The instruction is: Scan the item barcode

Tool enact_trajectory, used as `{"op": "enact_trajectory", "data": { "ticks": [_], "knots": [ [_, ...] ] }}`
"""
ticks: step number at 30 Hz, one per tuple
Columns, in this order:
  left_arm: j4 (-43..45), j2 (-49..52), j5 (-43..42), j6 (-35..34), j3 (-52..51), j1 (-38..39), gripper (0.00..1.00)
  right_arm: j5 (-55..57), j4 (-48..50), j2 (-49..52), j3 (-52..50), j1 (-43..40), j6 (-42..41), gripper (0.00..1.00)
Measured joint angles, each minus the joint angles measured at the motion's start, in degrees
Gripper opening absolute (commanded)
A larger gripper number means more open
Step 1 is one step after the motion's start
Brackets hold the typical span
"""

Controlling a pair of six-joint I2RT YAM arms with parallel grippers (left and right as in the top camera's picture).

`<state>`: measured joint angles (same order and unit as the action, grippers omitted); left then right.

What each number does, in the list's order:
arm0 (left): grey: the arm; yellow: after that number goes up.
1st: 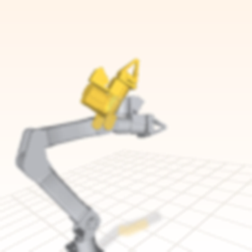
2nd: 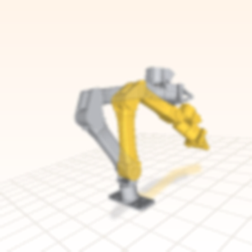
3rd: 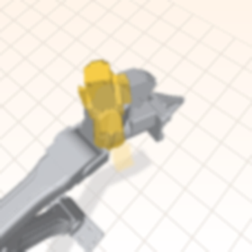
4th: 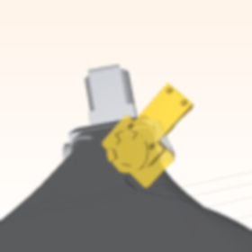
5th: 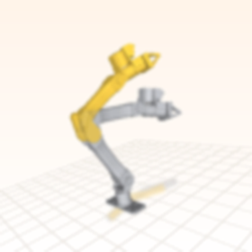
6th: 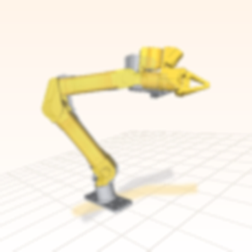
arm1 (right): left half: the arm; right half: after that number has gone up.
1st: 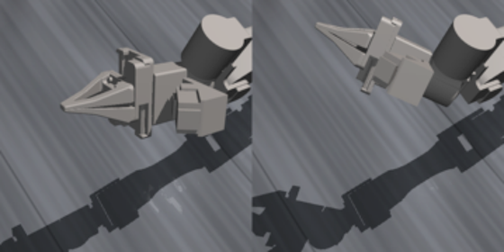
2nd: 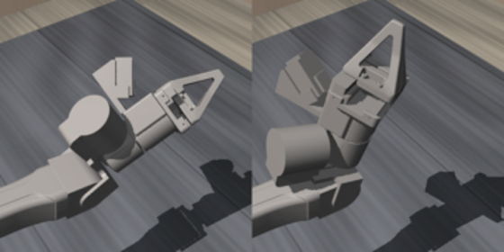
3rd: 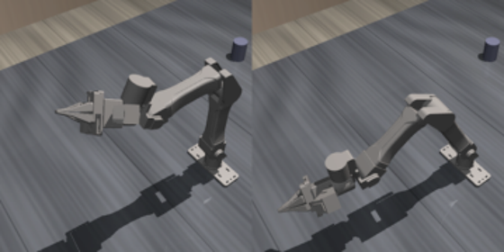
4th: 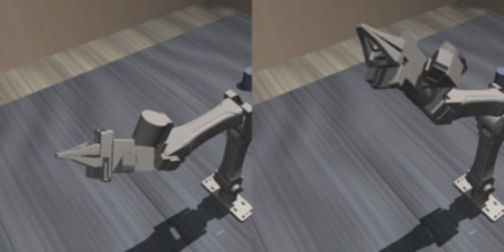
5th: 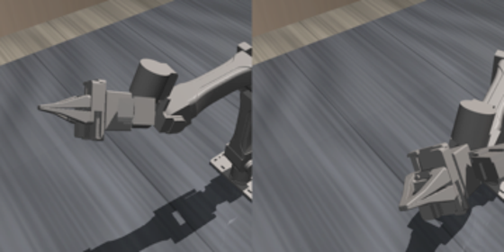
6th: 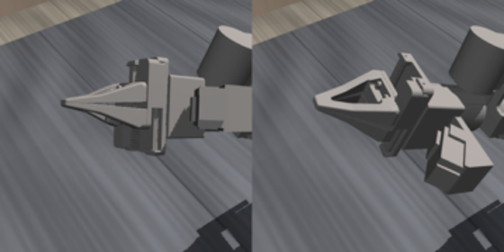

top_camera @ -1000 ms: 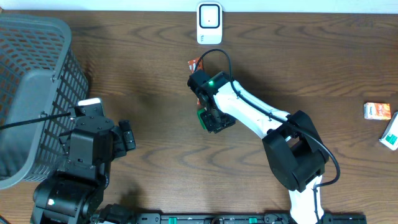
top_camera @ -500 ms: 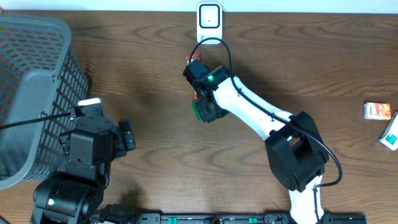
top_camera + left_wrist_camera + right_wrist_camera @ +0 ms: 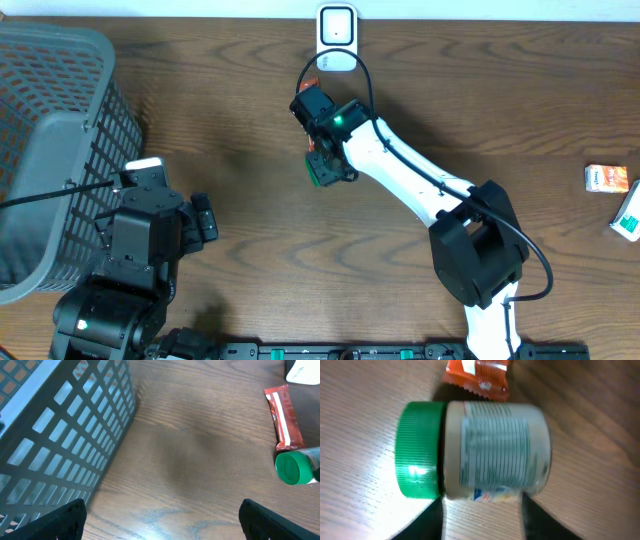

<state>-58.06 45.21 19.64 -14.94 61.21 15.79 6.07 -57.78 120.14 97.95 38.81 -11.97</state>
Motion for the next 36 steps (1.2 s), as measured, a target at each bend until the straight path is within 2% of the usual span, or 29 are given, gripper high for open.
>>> {"op": "enact_trajectory", "data": {
  "ticks": [1, 5, 6, 16, 28, 36],
  "knots": [
    [0.0, 0.0, 0.0, 0.0, 0.0, 0.0, 0.98, 0.0, 0.0, 0.0, 0.3, 0.0, 0.0, 0.58],
    [0.0, 0.0, 0.0, 0.0, 0.0, 0.0, 0.98, -0.1, 0.0, 0.0, 1.8, 0.0, 0.0, 0.96],
    [0.0, 0.0, 0.0, 0.0, 0.0, 0.0, 0.98, 0.0, -0.1, 0.0, 2.2, 0.0, 0.3, 0.99],
    [0.0, 0.0, 0.0, 0.0, 0.0, 0.0, 0.98, 0.0, -4.6, 0.0, 2.6, 0.1, -4.1, 0.99],
    [0.0, 0.0, 0.0, 0.0, 0.0, 0.0, 0.98, 0.0, 0.2, 0.0, 2.6, 0.4, -9.0, 0.99],
    [0.0, 0.0, 0.0, 0.0, 0.0, 0.0, 0.98, 0.0, -2.4, 0.3, 2.6, 0.9, -14.7, 0.99]
  ]
}}
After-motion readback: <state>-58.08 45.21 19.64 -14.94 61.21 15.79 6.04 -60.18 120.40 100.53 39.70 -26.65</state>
